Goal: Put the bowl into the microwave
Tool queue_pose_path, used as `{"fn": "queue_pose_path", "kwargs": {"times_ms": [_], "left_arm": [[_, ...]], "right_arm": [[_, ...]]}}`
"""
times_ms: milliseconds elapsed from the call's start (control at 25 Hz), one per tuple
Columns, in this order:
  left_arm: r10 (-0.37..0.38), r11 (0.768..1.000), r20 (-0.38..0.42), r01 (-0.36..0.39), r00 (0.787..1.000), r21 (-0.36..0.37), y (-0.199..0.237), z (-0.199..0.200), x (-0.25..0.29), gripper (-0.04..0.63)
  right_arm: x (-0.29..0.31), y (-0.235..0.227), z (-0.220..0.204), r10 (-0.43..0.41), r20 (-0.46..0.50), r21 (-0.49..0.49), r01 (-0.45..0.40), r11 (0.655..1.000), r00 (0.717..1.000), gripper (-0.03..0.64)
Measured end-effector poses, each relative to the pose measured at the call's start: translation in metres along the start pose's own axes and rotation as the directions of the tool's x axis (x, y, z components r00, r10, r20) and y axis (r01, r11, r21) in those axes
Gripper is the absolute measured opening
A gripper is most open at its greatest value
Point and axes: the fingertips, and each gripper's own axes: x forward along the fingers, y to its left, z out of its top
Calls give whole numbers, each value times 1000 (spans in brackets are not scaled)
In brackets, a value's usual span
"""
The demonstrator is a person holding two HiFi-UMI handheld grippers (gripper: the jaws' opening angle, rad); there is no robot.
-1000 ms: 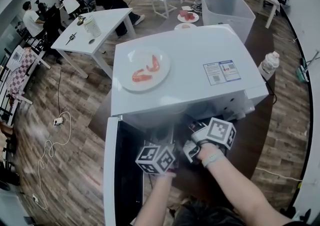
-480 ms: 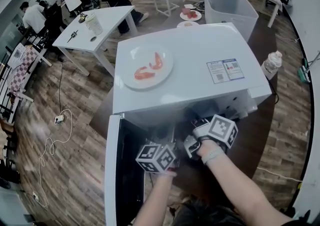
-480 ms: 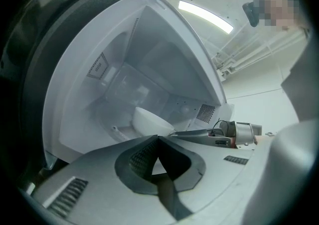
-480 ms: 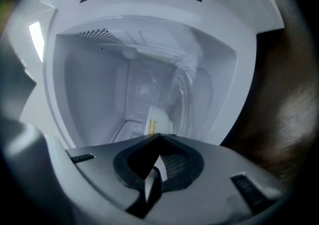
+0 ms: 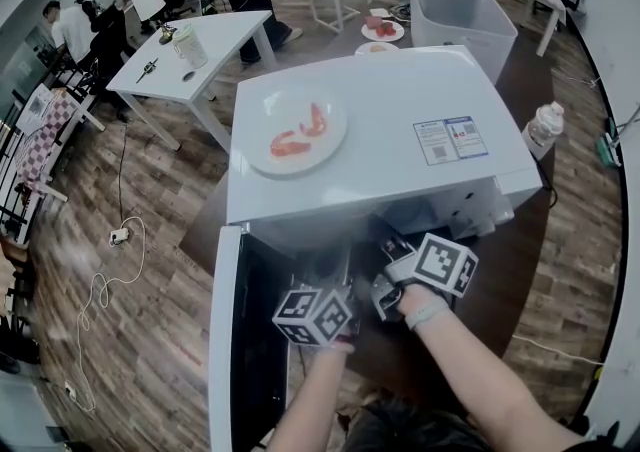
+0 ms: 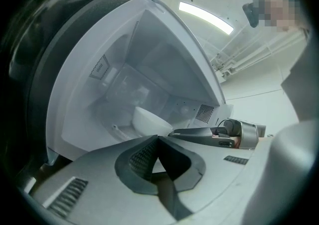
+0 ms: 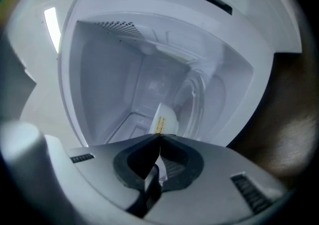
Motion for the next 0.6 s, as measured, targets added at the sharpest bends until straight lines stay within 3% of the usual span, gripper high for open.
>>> {"fn": "queue_pose_path", "kwargs": {"times_ms": [200,320,600], "left_arm": [[-12,1000,-15,12,1000,18,-7,-5,-2,0],[-23,999,-21,23,1000,27,-12,-8,-4,0],[-45,994,-41,49,998,102,-29,-14,-13,0]], "right_arm": [[-7,4,-12,-5,-56,-134,-3,991,998,5],[-11,4,-16,-13,-81,-249,-7,968,997,3],[-29,13,-33,-33,-159,-549,-60,833,987,5]]}}
